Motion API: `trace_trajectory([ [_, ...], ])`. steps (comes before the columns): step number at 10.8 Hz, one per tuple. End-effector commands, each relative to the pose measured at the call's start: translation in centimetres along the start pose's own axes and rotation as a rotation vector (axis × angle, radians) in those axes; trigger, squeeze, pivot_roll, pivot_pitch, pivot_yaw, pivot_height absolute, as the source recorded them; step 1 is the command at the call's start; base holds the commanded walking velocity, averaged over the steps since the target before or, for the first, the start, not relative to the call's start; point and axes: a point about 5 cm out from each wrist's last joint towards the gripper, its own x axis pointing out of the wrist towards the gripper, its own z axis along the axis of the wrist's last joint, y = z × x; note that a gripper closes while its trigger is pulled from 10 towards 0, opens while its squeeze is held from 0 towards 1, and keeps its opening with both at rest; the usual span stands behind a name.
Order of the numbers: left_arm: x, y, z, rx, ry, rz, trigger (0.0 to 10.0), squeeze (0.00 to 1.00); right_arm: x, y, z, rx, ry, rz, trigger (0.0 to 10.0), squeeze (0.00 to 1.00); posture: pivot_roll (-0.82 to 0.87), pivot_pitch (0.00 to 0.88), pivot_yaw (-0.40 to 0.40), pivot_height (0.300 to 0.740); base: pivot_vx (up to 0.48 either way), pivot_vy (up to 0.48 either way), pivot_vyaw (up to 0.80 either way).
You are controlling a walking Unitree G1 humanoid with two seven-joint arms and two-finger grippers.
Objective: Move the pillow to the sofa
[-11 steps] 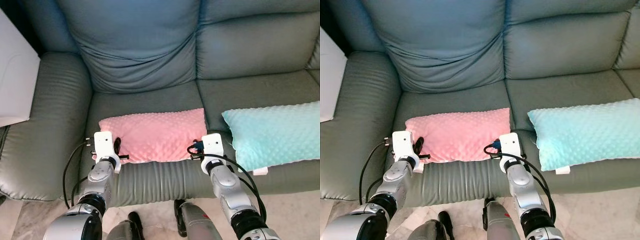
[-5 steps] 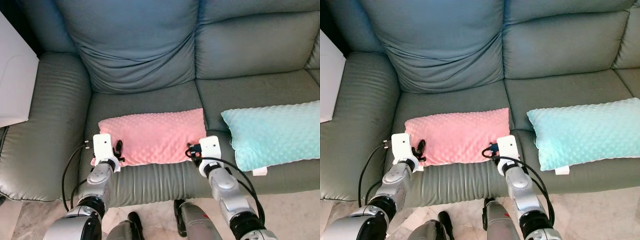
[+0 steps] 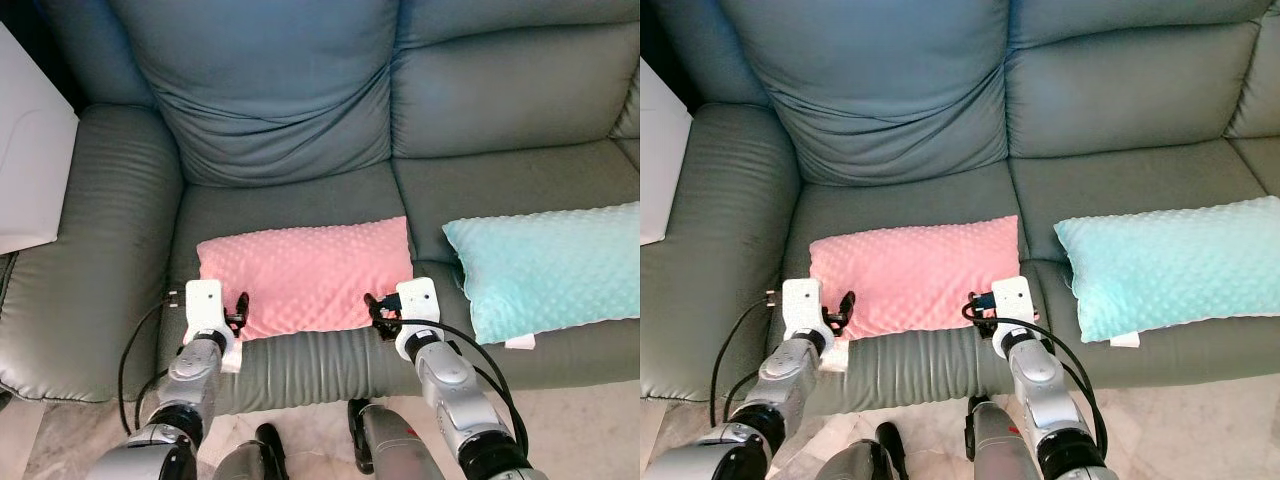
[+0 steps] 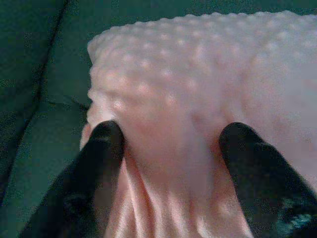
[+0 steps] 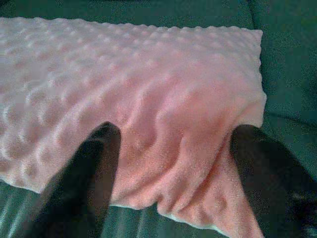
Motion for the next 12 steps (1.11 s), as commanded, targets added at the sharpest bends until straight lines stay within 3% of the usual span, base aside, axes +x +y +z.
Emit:
trace_trajectory([
  [1, -0.8, 0.9, -1.6, 0.022, 0.044, 0.011, 10.0, 1.0, -0.5, 0.6, -1.1, 0.0, 0.038, 0.007, 10.0, 1.0, -0.3, 0.33, 0.094, 0.74, 0.0, 0.0, 0.0],
  [5, -0.9, 1.5, -1.0, 0.044, -0.006, -0.001, 10.0, 1.0, 0.1, 1.4, -0.3, 0.041, 0.028, 0.006, 10.0, 1.0, -0.28, 0.239, 0.117, 0.74, 0.0, 0.0, 0.0],
  [8, -1.1, 3.5, 0.3, 0.046, -0.101, 0.021, 10.0, 1.0, 0.1, 1.1, 0.6, 0.065, -0.001, 0.01, 10.0, 1.0, -0.26, 0.158, 0.131, 0.74, 0.0, 0.0, 0.0],
  [11, -2.3, 5.9, 1.3, 0.036, -0.22, 0.076, 10.0, 1.0, -0.2, 0.3, 1.8, 0.076, -0.061, 0.018, 10.0, 1.0, -0.25, 0.072, 0.135, 0.74, 0.0, 0.0, 0.0],
  [12, -2.7, 6.4, 0.8, 0.024, -0.197, 0.098, 10.0, 1.0, -0.2, 0.1, 1.9, 0.064, -0.075, 0.018, 10.0, 1.0, -0.24, 0.047, 0.131, 0.74, 0.0, 0.0, 0.0],
])
